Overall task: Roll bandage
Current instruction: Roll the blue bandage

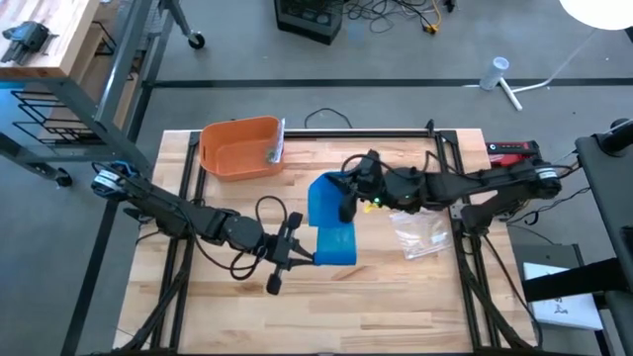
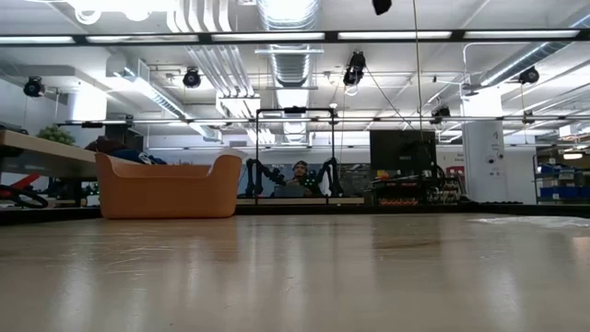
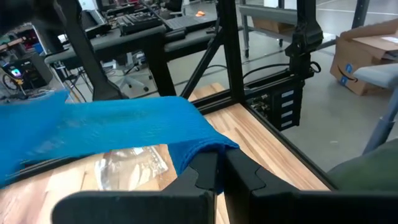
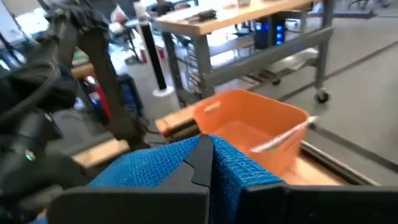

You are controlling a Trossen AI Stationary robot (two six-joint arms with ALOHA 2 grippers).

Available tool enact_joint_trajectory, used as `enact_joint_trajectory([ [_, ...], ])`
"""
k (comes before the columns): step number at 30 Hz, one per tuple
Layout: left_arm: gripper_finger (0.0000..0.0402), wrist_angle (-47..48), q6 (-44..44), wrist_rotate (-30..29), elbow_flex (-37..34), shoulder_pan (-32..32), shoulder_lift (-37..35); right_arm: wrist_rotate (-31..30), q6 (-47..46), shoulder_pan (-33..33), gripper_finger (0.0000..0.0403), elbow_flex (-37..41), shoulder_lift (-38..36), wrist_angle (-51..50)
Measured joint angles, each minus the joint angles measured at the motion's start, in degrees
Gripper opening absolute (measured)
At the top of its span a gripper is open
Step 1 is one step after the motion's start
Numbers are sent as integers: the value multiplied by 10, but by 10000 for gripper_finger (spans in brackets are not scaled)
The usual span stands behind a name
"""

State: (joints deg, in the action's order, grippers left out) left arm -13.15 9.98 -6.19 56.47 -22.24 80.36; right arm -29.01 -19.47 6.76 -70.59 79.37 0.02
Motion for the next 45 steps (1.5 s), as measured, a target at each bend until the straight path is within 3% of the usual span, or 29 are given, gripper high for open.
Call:
enact_joint_trajectory([
  [4, 0, -4, 0, 2, 0, -1, 0, 36, 7, 0, 16, -3, 9, 28],
  [14, 0, -18, 0, 36, 0, -1, 0, 35, 50, 0, 66, -36, -5, 28],
  [23, 0, -34, 33, 42, 0, -19, 0, 47, -71, -12, 133, -35, 22, -61],
  [27, 0, -38, 56, 42, 0, -24, 0, 93, -150, -27, 173, -35, 35, -107],
  [31, 0, -38, 61, 44, 0, -26, 0, 171, -169, -42, 206, -35, 47, -112],
  [36, 0, -38, 80, 45, 0, -38, 0, 251, -118, -54, 235, -44, 41, -115],
  [41, 0, 5, 106, 49, 4, -66, -20, 417, -64, -49, 253, -46, 40, -121],
  [45, 0, 41, 108, 82, 24, -90, -30, 432, -48, -37, 262, -44, 44, -156],
])
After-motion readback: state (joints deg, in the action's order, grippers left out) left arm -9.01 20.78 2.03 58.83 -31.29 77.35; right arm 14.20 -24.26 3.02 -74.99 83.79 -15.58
